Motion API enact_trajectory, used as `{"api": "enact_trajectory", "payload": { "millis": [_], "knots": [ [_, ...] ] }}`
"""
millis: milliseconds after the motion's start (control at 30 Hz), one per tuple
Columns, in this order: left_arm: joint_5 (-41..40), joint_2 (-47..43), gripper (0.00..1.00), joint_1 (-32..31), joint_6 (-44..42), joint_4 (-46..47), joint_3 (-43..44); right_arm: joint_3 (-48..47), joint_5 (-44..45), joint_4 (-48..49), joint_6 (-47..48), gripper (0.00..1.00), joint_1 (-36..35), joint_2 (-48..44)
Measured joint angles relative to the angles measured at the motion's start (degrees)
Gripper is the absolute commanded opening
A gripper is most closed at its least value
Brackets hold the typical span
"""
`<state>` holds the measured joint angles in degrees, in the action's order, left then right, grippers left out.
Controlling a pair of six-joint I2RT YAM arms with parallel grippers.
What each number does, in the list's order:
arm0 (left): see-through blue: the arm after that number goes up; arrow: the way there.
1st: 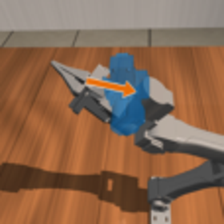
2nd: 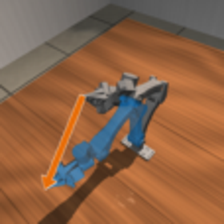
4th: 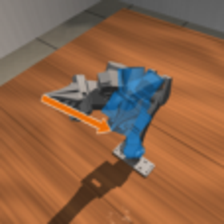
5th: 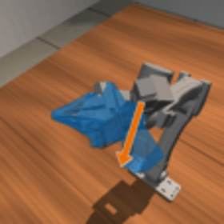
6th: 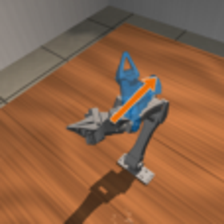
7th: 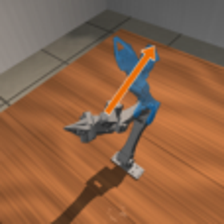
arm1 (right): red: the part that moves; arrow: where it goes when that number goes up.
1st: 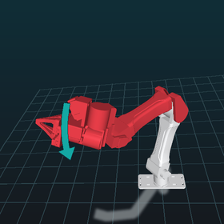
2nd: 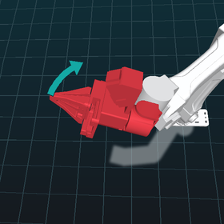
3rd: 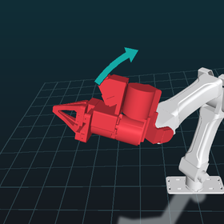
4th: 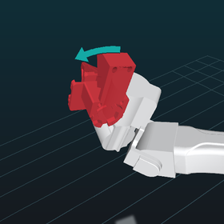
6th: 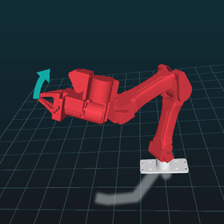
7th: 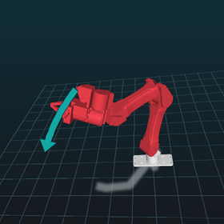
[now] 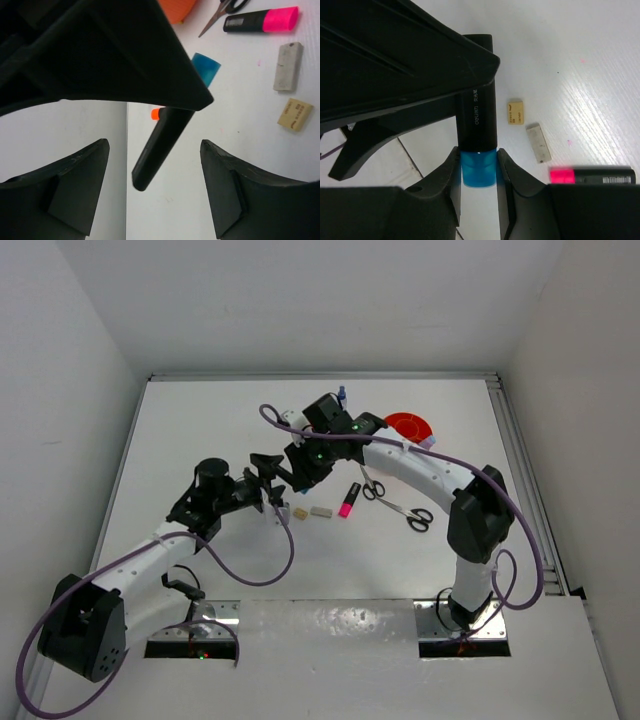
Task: Sort the stationery into containers
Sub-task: Pick up the pen from the center of the board.
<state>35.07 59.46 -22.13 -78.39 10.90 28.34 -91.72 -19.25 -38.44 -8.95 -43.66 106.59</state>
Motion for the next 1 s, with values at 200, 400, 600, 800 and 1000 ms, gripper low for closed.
{"api": "enact_trajectory", "payload": {
  "millis": [200,400,600,800,1000],
  "knots": [
    [-0.2,0.0,0.45,-0.1,0.8,-0.1,-1.1,0.0,-1.9,0.3,-0.5,0.00,-0.8,0.0],
    [-0.8,0.3,0.11,-0.5,1.2,-1.4,-1.7,-0.1,-2.3,1.1,-0.5,0.00,-1.6,-0.1],
    [-1.5,0.6,0.00,-0.7,2.4,-1.7,-2.3,-0.1,-2.4,1.9,-0.8,0.26,-1.4,-0.2],
    [-1.1,0.5,0.00,-0.7,9.7,1.6,-2.3,1.3,-2.9,3.0,-1.9,0.76,0.0,-2.8],
    [3.5,0.5,0.00,-0.6,23.4,2.5,-2.3,7.1,-2.9,7.7,-4.3,0.82,7.7,-13.9]
  ]
}}
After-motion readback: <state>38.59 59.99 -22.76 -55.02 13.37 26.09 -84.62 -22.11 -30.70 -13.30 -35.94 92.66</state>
